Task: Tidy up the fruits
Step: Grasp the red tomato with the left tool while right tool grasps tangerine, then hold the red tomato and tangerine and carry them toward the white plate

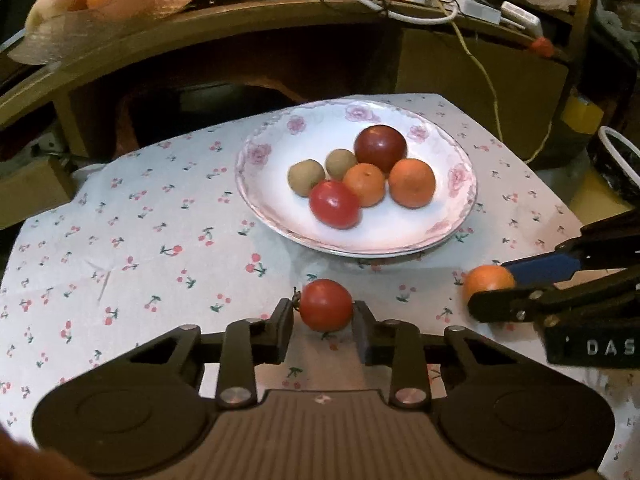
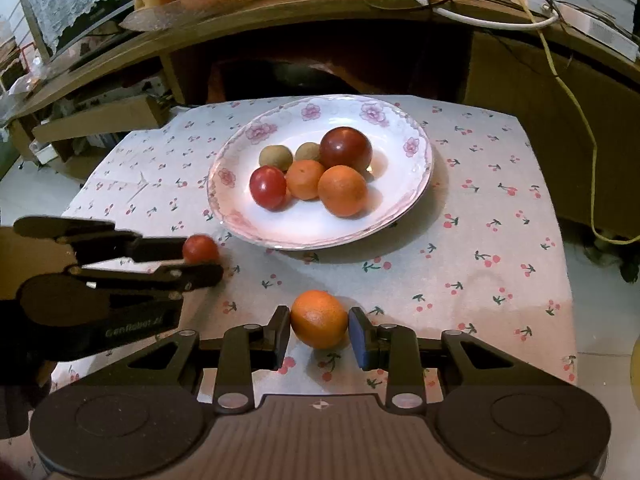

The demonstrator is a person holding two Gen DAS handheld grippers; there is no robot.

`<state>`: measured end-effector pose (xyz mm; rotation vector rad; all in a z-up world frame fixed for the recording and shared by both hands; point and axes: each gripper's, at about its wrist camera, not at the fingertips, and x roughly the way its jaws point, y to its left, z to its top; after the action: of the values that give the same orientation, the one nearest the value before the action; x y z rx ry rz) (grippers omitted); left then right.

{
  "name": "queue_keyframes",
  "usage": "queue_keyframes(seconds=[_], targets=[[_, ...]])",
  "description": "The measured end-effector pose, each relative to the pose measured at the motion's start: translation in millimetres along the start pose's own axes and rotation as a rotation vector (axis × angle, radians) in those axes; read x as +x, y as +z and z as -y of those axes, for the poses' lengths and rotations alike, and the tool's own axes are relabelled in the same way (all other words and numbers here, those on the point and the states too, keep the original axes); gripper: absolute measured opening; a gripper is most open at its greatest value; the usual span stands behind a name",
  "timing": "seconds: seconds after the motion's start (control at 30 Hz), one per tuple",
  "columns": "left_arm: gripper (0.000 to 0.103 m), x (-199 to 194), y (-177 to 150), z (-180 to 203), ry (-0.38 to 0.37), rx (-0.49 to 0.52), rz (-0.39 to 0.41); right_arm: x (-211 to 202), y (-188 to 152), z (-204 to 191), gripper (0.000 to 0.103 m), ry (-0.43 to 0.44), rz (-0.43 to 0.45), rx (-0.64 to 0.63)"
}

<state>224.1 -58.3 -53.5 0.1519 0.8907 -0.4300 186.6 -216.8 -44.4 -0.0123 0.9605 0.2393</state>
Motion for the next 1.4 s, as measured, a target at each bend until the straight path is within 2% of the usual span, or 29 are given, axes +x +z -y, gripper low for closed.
queue_keyframes(seconds=[0.43, 0.7, 1.0, 1.1, 1.23, 1.4], targets=[[0.036, -34.1, -12.7, 11.6, -0.045, 0.092, -0.036, -17.7, -12.5, 0.1, 0.032, 0.027, -0.012, -0.048], [0.036, -34.4, -22.9, 14.6, -0.071, 0.123, -0.076, -17.8, -22.6, -2.2, 0.032, 0.046, -0.049, -0.08], [0.038, -30.8, -29.5, 15.7, -0.059, 0.15, -0.09, -13.5, -22.1, -3.5, 0.035, 0.031, -0.057, -0.082], [0.039, -30.3, -30.1, 16.1, -0.062, 0.151, -0.095, -15.1, -21.3, -2.4, 0.038, 0.034, -0.05, -0.078], [0.042, -29.1, -30.3, 16.7, -0.061, 0.155, -0.099, -14.0, -23.0, -2.6, 0.048, 0.035, -0.059, -0.087], [0.047, -29.1, -30.7, 17.2, -0.061, 0.158, -0.102, -14.6, -23.8, -2.1, 0.048, 0.037, -0.058, -0.087]])
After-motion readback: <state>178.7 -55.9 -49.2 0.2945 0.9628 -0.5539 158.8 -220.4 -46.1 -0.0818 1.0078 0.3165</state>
